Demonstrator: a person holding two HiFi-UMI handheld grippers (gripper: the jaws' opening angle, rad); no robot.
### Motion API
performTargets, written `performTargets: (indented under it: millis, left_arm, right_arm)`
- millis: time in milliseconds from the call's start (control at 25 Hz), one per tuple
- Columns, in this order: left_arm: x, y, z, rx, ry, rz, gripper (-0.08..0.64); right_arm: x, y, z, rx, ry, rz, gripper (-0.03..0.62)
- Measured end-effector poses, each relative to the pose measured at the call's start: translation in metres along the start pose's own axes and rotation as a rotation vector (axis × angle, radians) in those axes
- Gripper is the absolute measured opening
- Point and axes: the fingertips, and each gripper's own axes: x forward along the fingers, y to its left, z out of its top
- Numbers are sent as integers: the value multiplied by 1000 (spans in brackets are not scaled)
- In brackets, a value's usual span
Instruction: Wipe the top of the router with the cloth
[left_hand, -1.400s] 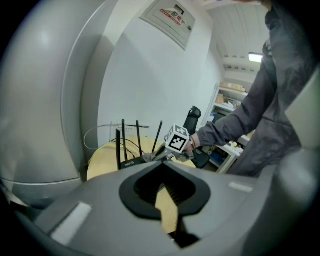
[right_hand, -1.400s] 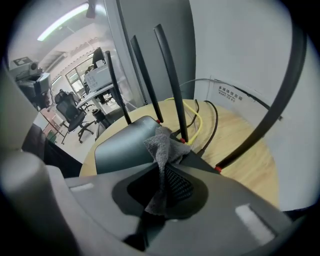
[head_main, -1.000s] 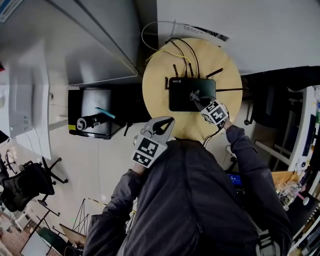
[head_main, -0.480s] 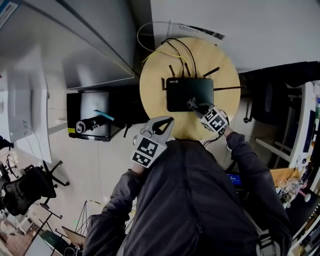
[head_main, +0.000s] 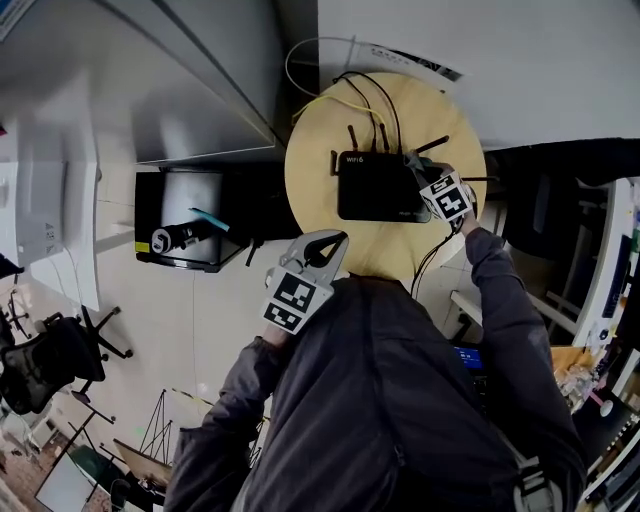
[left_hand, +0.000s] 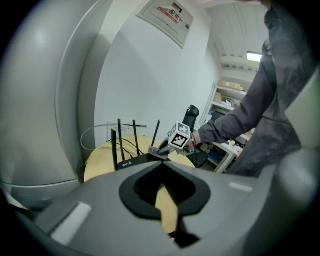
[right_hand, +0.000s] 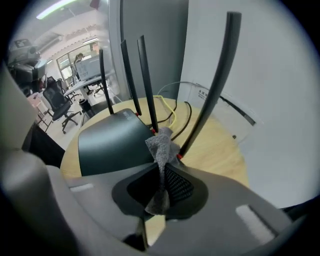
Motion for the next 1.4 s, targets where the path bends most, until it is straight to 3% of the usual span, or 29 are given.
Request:
performTargets:
  millis: [360, 880, 1080, 1280, 1400]
  left_arm:
    - [0, -1, -2, -3, -2, -1, 0]
    - [7, -9, 0, 23, 3, -39, 0]
    - [6, -10, 0, 20, 1, -31, 0]
    - [0, -6, -3, 6, -1, -4, 0]
    - [-2, -7, -5, 1, 1, 7, 0]
  right_arm:
    - [-7, 34, -25, -85, 55, 69, 29]
    - [-33, 93, -71, -29, 48, 155, 29]
    - [-35, 97, -73, -59, 68, 183, 29]
    - [-29, 36, -38, 23, -9, -8, 29]
    - [-17, 4, -27, 4, 24, -109, 29]
